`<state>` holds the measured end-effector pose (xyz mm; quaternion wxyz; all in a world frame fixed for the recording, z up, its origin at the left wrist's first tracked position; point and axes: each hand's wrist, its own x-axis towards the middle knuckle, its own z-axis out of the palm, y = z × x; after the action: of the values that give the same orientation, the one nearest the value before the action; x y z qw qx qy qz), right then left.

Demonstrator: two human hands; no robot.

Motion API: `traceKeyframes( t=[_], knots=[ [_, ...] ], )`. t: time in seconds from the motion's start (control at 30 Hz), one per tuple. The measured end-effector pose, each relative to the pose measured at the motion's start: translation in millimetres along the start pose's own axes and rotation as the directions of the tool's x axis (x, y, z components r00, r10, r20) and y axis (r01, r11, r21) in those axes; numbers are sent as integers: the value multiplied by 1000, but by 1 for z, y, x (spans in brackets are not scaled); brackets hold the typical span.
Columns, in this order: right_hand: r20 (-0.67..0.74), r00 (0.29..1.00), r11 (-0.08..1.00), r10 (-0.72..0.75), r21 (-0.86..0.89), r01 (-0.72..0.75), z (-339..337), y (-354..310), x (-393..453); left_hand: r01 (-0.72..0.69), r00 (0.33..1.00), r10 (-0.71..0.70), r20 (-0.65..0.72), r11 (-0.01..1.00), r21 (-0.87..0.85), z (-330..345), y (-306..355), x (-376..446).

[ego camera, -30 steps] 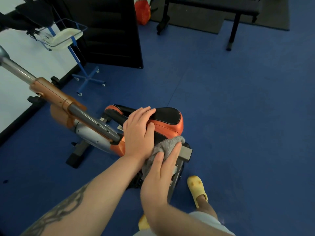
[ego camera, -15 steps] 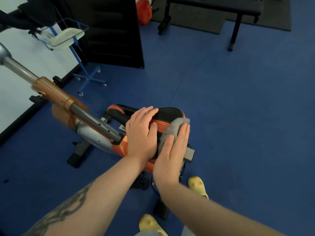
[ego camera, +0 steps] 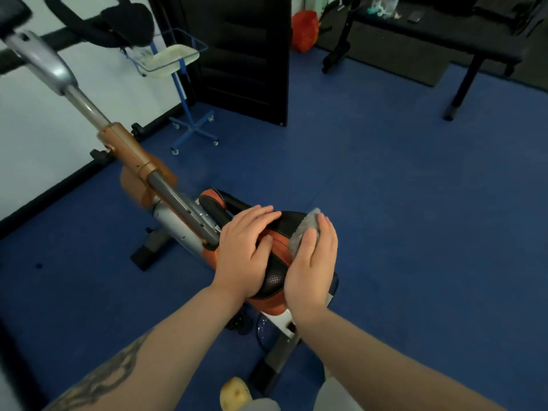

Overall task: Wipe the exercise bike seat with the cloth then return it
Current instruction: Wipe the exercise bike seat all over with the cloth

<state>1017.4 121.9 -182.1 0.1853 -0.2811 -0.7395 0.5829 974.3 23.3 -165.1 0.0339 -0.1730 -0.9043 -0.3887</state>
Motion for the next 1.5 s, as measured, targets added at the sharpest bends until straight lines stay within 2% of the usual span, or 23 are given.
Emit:
traceKeyframes(
  t=[0.1, 0.23, 0.3, 0.37, 0.4, 0.47, 0.53, 0.63, 0.7, 0.8, 0.87, 0.9, 1.0, 1.13, 1.17, 1.23, 1.33, 1.4, 1.5],
  knots=[
    [124, 987, 994, 103, 33, -108, -12, -6, 31, 27, 1000, -27, -5, 1000, -8, 0, 1, 0],
    [355, 919, 974, 172, 76, -212, -33, -4, 55, 38, 999, -38, -5, 999, 26, -1, 8, -2],
    [390, 915, 989, 104, 55, -135, -36, 3, 39, 62, 998, -62, -10, 990, 124, 2, 12, -5],
    [424, 905, 999, -49, 29, 41, -42, 10, 10, 170, 984, -155, -85, 962, 213, 9, 18, -11],
    [435, 894, 994, -105, 23, 106, -45, 12, 5, 262, 961, -233, -146, 939, 224, 14, 23, -16],
    [463, 881, 994, -102, 24, 102, -42, 11, 26, 428, 896, -375, -239, 872, 237, 28, 35, -23],
    [533, 846, 998, 14, -58, 20, -34, 5, 63, 529, 839, -449, -307, 804, 270, 41, 44, -28],
    [639, 747, 981, 184, -167, -99, -25, -10, 100, 631, 747, -532, -399, 756, 174, 49, 54, -26],
    [628, 762, 983, 155, -177, -53, -29, -8, 92, 636, 732, -529, -428, 756, 154, 50, 55, -27],
    [532, 845, 989, -55, -87, 119, -48, 3, 45, 604, 756, -493, -430, 780, 167, 49, 53, -30],
    [500, 851, 974, -162, -55, 218, -52, 9, 26, 587, 769, -470, -433, 788, 186, 49, 51, -31],
    [502, 850, 974, -162, -59, 221, -48, 7, 29, 584, 771, -465, -436, 789, 191, 50, 49, -31],
    [562, 824, 971, -63, -157, 181, -36, -3, 60, 596, 756, -471, -454, 783, 178, 51, 48, -32],
    [663, 747, 945, 47, -272, 182, -31, -21, 91, 573, 761, -438, -478, 800, 180, 54, 45, -34],
    [667, 745, 946, 28, -259, 196, -35, -21, 87, 566, 765, -430, -480, 804, 182, 54, 44, -34],
    [639, 763, 909, -96, -256, 328, -45, -10, 67, 562, 766, -420, -487, 805, 191, 55, 42, -35],
    [643, 718, 809, -265, -257, 528, -61, 7, 42, 569, 763, -423, -489, 799, 197, 55, 43, -35],
    [679, 690, 837, -250, -207, 507, -56, 4, 53, 566, 765, -421, -488, 800, 198, 55, 44, -35],
    [751, 657, 932, -60, -193, 306, -38, -6, 91, 576, 756, -427, -497, 794, 194, 56, 45, -33]
  ],
)
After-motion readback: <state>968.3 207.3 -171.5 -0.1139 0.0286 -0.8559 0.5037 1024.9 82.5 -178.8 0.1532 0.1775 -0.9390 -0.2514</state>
